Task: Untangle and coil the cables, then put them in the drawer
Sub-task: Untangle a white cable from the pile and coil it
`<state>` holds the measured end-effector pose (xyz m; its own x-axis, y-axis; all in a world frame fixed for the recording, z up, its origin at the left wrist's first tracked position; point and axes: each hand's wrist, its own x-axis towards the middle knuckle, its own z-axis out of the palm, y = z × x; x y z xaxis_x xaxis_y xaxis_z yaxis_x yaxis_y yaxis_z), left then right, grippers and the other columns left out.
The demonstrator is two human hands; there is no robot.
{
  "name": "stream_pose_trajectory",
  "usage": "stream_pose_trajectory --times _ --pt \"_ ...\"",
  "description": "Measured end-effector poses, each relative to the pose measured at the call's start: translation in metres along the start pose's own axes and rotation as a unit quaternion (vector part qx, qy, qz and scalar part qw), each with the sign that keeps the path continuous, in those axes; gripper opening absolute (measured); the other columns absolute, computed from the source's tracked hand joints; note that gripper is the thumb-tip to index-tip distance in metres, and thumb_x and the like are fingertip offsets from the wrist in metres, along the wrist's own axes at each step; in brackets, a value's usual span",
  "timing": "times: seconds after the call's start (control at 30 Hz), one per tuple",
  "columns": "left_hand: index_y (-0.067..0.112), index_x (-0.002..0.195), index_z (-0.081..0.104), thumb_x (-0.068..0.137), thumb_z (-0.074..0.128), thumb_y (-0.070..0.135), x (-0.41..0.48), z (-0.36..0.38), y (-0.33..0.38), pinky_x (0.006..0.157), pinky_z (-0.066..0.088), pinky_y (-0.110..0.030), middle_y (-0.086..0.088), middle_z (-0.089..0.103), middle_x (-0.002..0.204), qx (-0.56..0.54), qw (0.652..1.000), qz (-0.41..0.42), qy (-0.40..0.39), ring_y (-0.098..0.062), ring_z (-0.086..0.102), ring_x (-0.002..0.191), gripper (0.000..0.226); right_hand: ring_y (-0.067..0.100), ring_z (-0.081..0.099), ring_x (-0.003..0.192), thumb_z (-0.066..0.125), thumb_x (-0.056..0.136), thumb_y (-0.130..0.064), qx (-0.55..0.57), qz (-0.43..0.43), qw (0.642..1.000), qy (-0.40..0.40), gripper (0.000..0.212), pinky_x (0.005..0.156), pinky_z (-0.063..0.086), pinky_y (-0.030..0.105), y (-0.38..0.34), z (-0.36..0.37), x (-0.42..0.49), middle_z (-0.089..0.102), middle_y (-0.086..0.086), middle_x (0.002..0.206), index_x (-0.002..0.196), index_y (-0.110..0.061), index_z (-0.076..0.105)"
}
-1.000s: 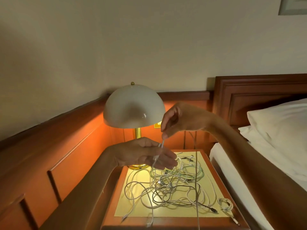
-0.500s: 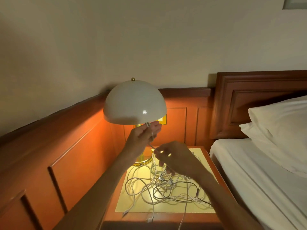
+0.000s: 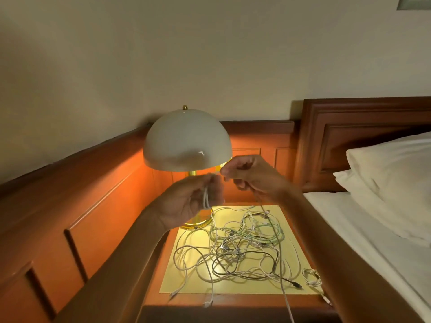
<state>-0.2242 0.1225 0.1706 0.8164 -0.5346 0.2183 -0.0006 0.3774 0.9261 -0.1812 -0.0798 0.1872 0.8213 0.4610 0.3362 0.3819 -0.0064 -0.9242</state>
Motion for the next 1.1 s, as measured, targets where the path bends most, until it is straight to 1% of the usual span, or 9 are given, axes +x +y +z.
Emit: stream_pose_trajectory --times 0.23,0.37,0.47,0.53,0.6,0.7,0.87,0.97,1.1 --pt "-0.002 0.118 0.061 0.102 0.041 0.016 0.041 -0.007 -0.022 0.089 0.056 -0.028 -0.013 0.069 0.118 -0.115 0.976 0.115 0.147 -0.02 0.068 0.107 0.031 0.011 0.049 0.045 0.06 0.099 -0.022 0.076 0.094 0.981 0.152 0.019 0.041 0.038 0.022 0.054 0.067 -0.048 0.067 0.006 0.072 0.099 -0.01 0.075" --pt "0.005 0.121 0.061 0.104 0.044 0.022 0.047 -0.006 -0.044 0.093 0.053 -0.025 -0.01 0.07 0.117 0.105 0.963 0.157 0.193 -0.018 0.067 0.111 0.029 0.01 0.055 0.04 0.057 0.1 -0.021 -0.181 0.09 0.972 0.116 0.017 0.042 0.045 0.022 0.033 0.063 -0.055 0.072 0.008 0.072 0.1 -0.014 0.073" --pt "0.023 0.106 0.067 0.102 0.05 0.029 0.046 -0.009 -0.052 0.081 0.051 -0.019 0.008 0.073 0.096 0.367 0.898 0.187 0.154 -0.001 0.068 0.092 0.019 0.006 0.055 0.047 0.06 0.094 -0.019 -0.416 0.056 0.905 0.073 0.019 0.056 0.053 0.025 0.009 0.047 -0.048 0.073 0.005 0.074 0.088 -0.011 0.077" --pt "0.033 0.083 0.063 0.104 0.046 0.03 0.043 -0.017 -0.05 0.063 0.042 -0.024 0.017 0.063 0.068 0.494 0.852 0.146 0.095 0.002 0.057 0.063 0.027 0.007 0.057 0.056 0.068 0.088 -0.026 -0.511 0.028 0.857 0.061 0.016 0.068 0.055 0.029 -0.011 0.033 -0.039 0.074 -0.001 0.074 0.081 -0.017 0.079" --pt "0.022 0.083 0.064 0.103 0.047 0.034 0.037 -0.019 -0.043 0.069 0.049 -0.034 0.005 0.066 0.071 0.475 0.878 0.055 0.029 -0.017 0.06 0.066 0.029 0.004 0.061 0.059 0.077 0.083 -0.034 -0.529 0.008 0.848 0.023 0.014 0.067 0.054 0.028 -0.031 0.016 -0.028 0.074 -0.005 0.072 0.083 -0.021 0.081" --pt "-0.001 0.113 0.065 0.104 0.039 0.024 0.025 -0.014 -0.022 0.097 0.052 -0.04 -0.02 0.071 0.107 0.252 0.964 -0.06 -0.056 -0.034 0.067 0.105 0.038 0.004 0.058 0.052 0.083 0.08 -0.027 -0.435 0.001 0.897 -0.084 0.011 0.054 0.046 0.019 -0.047 -0.006 -0.012 0.074 -0.005 0.07 0.085 -0.017 0.081" --pt "0.005 0.102 0.072 0.1 0.044 0.024 0.006 -0.01 -0.003 0.086 0.055 -0.034 -0.015 0.073 0.096 0.16 0.969 -0.126 -0.142 -0.026 0.071 0.091 0.034 0.024 0.053 0.062 0.086 0.07 -0.012 -0.158 -0.025 0.983 -0.093 0.022 0.06 0.042 0.031 -0.015 -0.017 0.001 0.07 0.025 0.078 0.084 0.0 0.075" --pt "0.006 0.088 0.077 0.077 0.076 0.027 0.003 -0.003 -0.008 0.072 0.059 -0.032 -0.009 0.073 0.081 0.012 0.995 -0.085 -0.053 -0.02 0.072 0.073 0.024 0.009 0.044 0.047 0.074 0.077 -0.011 0.043 -0.026 0.999 -0.014 0.014 0.046 0.034 0.02 0.018 0.004 -0.009 0.067 0.003 0.065 0.085 0.0 0.07" --pt "-0.002 0.097 0.071 0.078 0.062 0.023 0.009 0.011 -0.021 0.069 0.061 -0.031 -0.011 0.075 0.09 -0.162 0.984 -0.021 0.07 -0.017 0.074 0.076 0.033 0.008 0.032 0.038 0.06 0.095 -0.018 0.163 0.023 0.978 0.129 0.02 0.043 0.016 0.026 0.05 0.043 -0.036 0.053 0.0 0.057 0.096 0.001 0.066"
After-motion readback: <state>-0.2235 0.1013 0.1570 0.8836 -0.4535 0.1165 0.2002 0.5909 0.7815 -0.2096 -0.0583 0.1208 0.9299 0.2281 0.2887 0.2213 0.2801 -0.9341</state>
